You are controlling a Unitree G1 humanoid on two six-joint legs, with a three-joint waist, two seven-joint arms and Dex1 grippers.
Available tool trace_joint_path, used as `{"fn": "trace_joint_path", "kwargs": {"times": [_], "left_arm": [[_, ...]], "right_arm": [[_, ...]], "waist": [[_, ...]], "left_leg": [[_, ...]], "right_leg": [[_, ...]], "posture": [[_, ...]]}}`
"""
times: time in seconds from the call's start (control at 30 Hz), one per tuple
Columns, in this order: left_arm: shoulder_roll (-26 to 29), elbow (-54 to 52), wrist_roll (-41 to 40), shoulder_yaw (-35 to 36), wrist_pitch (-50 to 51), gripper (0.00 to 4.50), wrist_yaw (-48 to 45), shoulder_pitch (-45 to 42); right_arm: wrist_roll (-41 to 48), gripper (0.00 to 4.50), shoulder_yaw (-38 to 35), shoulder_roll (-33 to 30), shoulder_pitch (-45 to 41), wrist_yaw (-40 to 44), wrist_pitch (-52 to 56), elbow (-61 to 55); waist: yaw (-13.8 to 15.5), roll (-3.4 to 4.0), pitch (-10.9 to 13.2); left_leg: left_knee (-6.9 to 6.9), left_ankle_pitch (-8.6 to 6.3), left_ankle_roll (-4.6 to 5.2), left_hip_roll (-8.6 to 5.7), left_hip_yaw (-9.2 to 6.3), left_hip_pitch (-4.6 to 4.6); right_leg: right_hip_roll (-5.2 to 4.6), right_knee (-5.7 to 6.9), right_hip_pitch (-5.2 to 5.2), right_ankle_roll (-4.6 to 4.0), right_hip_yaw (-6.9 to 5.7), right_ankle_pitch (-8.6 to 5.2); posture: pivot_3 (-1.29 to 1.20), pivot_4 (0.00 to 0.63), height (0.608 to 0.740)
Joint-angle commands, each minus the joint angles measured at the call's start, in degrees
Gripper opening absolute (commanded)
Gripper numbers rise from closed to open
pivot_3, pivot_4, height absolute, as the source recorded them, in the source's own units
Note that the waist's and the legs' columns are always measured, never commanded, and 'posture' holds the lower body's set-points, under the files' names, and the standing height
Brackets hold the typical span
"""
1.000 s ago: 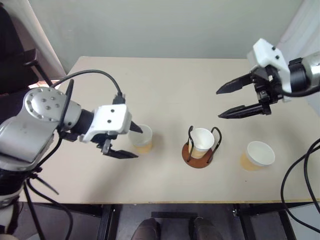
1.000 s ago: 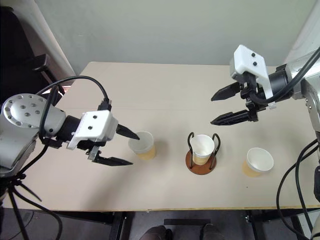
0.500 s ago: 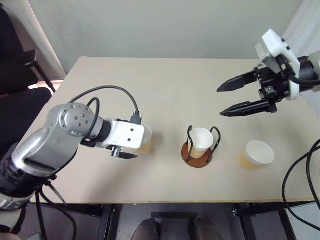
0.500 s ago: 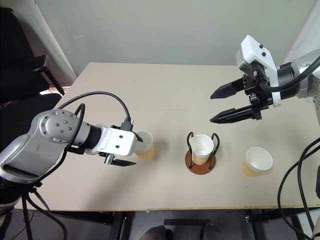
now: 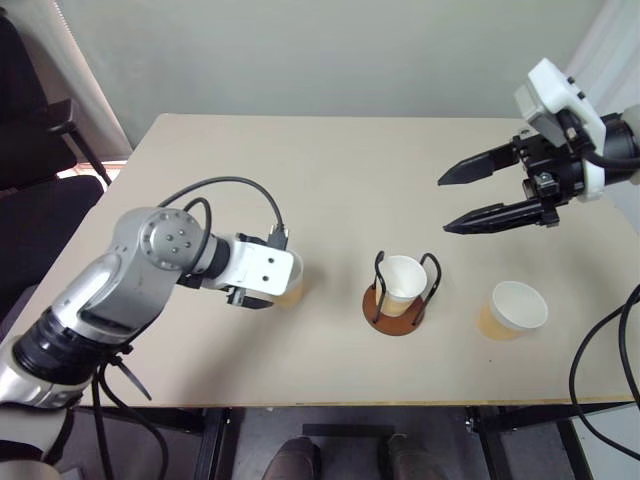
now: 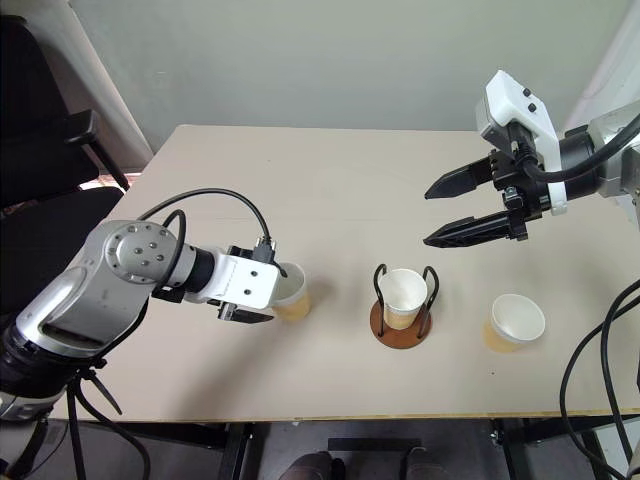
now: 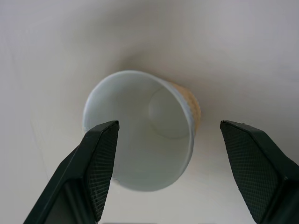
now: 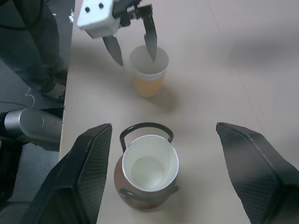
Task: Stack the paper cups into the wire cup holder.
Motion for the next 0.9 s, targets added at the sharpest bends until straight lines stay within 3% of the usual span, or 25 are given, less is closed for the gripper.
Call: {"fn": "trace_joint_path", "kwargs": {"times": [0.03,0.2,0.3,0.57,0.77,0.9], "left_arm": [[0.20,-0.28,1.51,0.55,-1.29,3.73,-0.49,0.33],[-0.66,-0.05,2.51,-0.10,-2.30,3.73,-0.76,1.13],[-1.46,0.69,3.27,-0.38,-3.58,2.88,-0.76,1.15],[-2.60,5.48,1.76,-0.10,-9.96,0.01,-3.04,0.76],[-3.00,8.38,-0.77,0.94,-11.56,0.01,-6.56,-0.85],[-3.16,7.63,-6.90,2.86,-7.13,0.01,-11.43,-3.20]], "right_arm": [[1.14,3.68,-1.89,-1.20,-0.48,-0.43,0.13,-1.92],[1.60,3.68,-2.33,-1.56,0.17,-1.03,0.26,-2.39],[1.82,3.71,-2.55,-1.78,0.54,-1.24,0.23,-2.55],[2.73,3.71,-3.98,-2.27,2.77,-2.02,-1.67,-2.38],[3.13,3.71,-7.06,-1.17,6.67,-1.76,-8.40,-1.55],[3.88,3.71,-8.82,-1.22,9.57,-1.23,-11.68,-1.32]], "waist": [[0.00,0.00,0.00],[0.00,0.00,0.00],[0.01,0.00,0.00],[0.00,-0.01,0.00],[0.00,-0.01,-0.01],[0.00,-0.02,-0.01]], "left_leg": [[0.00,0.00,0.00,0.00,0.00,0.00],[-0.02,0.00,0.00,0.00,0.01,0.00],[0.00,0.00,0.00,0.00,0.01,-0.01],[0.02,0.02,-0.03,0.00,0.01,0.00],[0.06,0.02,-0.04,0.00,0.02,0.00],[0.06,0.02,-0.04,0.00,-0.02,0.00]], "right_leg": [[0.00,0.01,-0.01,0.00,0.00,0.00],[0.00,0.02,-0.04,0.00,0.00,0.00],[0.00,0.04,-0.03,0.00,0.00,0.00],[0.00,0.25,-0.10,0.00,0.00,0.00],[-0.01,0.37,-0.13,0.00,0.01,0.00],[0.00,0.42,-0.14,0.00,0.00,0.00]], "posture": [[0.00,0.150,0.740],[0.00,0.150,0.740],[0.00,0.150,0.740],[0.00,0.150,0.740],[0.00,0.150,0.740],[0.00,0.150,0.740]]}}
